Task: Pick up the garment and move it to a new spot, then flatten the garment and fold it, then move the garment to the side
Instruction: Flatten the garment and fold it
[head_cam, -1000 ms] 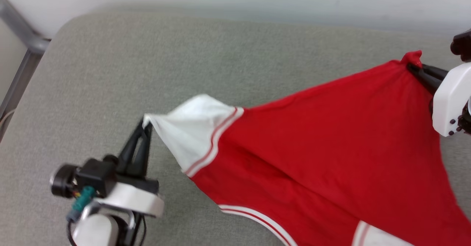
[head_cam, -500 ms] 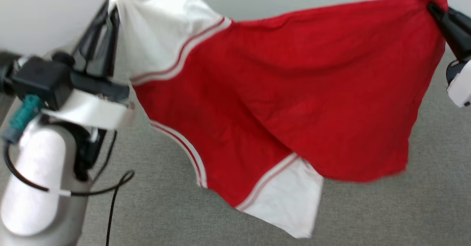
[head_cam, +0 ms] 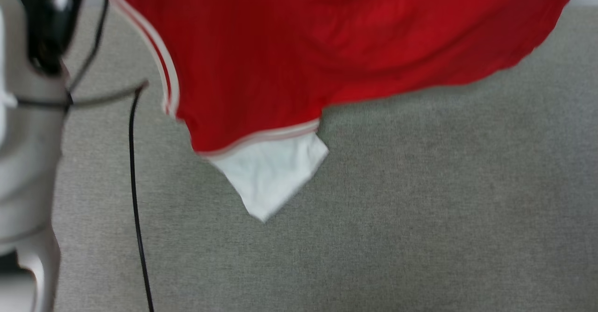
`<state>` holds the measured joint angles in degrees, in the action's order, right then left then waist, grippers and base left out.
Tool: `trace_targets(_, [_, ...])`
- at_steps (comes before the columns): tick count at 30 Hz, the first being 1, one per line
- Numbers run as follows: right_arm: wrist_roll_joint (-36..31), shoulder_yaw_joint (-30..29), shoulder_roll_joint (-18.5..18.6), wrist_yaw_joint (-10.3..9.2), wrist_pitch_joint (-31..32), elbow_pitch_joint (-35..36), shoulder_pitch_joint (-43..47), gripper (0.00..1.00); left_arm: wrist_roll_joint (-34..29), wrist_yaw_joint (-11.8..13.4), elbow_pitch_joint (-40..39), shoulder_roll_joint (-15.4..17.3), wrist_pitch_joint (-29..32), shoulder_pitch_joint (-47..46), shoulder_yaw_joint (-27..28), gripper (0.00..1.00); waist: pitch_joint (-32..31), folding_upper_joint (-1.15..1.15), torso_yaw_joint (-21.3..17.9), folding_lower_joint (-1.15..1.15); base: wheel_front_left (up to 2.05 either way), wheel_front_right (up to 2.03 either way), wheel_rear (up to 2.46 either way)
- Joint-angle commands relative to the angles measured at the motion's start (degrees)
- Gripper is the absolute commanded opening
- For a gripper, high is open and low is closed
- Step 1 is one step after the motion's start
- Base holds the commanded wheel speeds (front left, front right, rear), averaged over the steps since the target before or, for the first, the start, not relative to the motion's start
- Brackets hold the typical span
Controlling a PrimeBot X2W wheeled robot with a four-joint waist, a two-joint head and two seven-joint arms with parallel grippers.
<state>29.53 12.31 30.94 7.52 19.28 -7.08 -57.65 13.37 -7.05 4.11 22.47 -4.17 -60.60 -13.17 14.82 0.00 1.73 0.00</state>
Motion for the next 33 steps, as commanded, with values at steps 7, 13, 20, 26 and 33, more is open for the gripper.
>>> trace_targets(7, [-4.39, 0.70, -4.19, -0.07, -0.78, -9.38, -18.25, 0.00, 1.17, -0.31, 10.90, 1.10, -1.65, -20.86, -2.10, 0.00, 8.76, 0.00, -1.99, 0.00, 0.00, 0.00, 0.00])
trace_targets(13, [-7.97, 2.76, -5.57, -0.07, -2.92, -16.68, -31.50, 0.00, 1.62, -0.38, 18.99, 3.93, -3.35, -35.36, -6.42, 0.00, 12.91, 0.00, -3.15, 0.00, 0.00, 0.00, 0.00])
trace_targets(20, [-9.65, 5.17, -6.27, -0.07, -7.21, -27.34, -42.06, 0.00, 4.60, -0.37, 27.14, 5.11, -6.58, -44.98, -10.99, 0.00, 15.77, 0.00, -3.23, 0.00, 0.00, 0.00, 0.00])
trace_targets(26, [-8.72, 8.29, -6.81, -0.07, -9.99, -33.98, -43.86, 0.00, 8.00, -0.37, 32.15, 5.68, -8.72, -45.55, -14.96, 0.00, 18.33, 0.00, -3.07, 0.00, 0.00, 0.00, 0.00])
trace_targets(33, [-5.01, 12.24, -7.27, -0.07, -13.99, -39.22, -40.07, 0.00, 12.75, -0.37, 35.19, 6.54, -10.63, -39.77, -16.97, 0.00, 19.54, 0.00, -2.72, 0.00, 0.00, 0.00, 0.00])
